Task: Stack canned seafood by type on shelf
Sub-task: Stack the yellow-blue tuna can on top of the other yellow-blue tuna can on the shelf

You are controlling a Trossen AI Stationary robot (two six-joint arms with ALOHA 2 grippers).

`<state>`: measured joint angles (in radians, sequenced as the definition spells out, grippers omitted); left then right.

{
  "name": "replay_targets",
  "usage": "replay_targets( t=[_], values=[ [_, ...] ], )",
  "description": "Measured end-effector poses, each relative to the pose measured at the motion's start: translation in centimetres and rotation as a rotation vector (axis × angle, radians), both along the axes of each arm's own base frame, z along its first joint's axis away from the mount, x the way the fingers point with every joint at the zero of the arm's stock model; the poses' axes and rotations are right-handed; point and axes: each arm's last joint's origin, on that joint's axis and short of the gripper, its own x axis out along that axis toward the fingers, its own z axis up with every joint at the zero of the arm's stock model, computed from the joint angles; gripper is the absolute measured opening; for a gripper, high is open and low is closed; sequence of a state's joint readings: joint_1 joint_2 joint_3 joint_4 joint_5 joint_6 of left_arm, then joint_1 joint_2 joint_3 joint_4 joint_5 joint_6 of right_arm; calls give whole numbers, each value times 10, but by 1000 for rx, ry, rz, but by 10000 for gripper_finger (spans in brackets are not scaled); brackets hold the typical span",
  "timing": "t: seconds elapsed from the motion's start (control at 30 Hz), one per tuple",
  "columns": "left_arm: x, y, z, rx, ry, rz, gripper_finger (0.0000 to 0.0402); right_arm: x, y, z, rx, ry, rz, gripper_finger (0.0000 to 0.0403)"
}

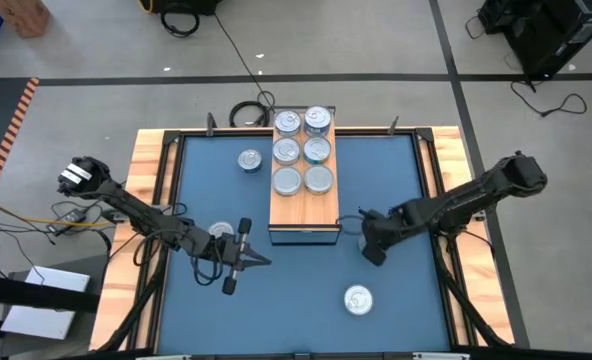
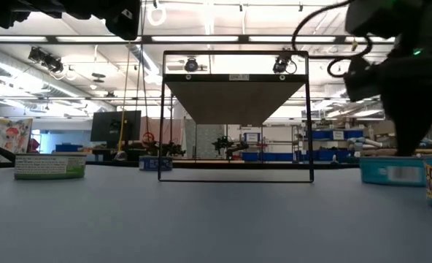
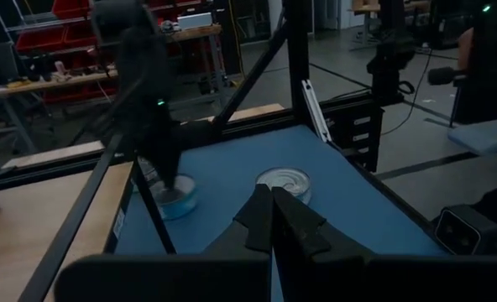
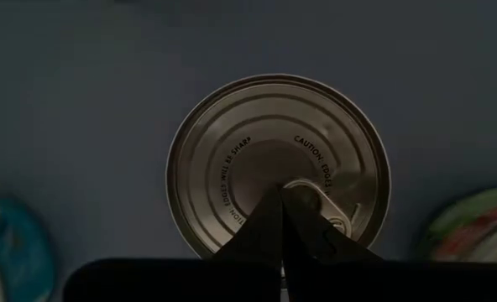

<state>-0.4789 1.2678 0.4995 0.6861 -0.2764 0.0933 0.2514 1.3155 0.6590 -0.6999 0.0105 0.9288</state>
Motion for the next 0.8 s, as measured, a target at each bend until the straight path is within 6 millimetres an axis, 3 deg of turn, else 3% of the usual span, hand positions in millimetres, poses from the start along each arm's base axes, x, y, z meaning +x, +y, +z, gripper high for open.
replay_targets(
  t=[0.23,0.37,0.6,0.8],
  values=[
    [0,0,0,-1,0,0,6,7,36,24,-94,-130,186,11],
    [0,0,0,-1,-1,1,6,6,55,32,-152,-191,280,50],
    [0,0,0,0,-1,1,6,3,86,16,-158,-165,407,144],
    [0,0,1,-2,-4,3,6,12,109,2,-259,-74,469,156]
  ],
)
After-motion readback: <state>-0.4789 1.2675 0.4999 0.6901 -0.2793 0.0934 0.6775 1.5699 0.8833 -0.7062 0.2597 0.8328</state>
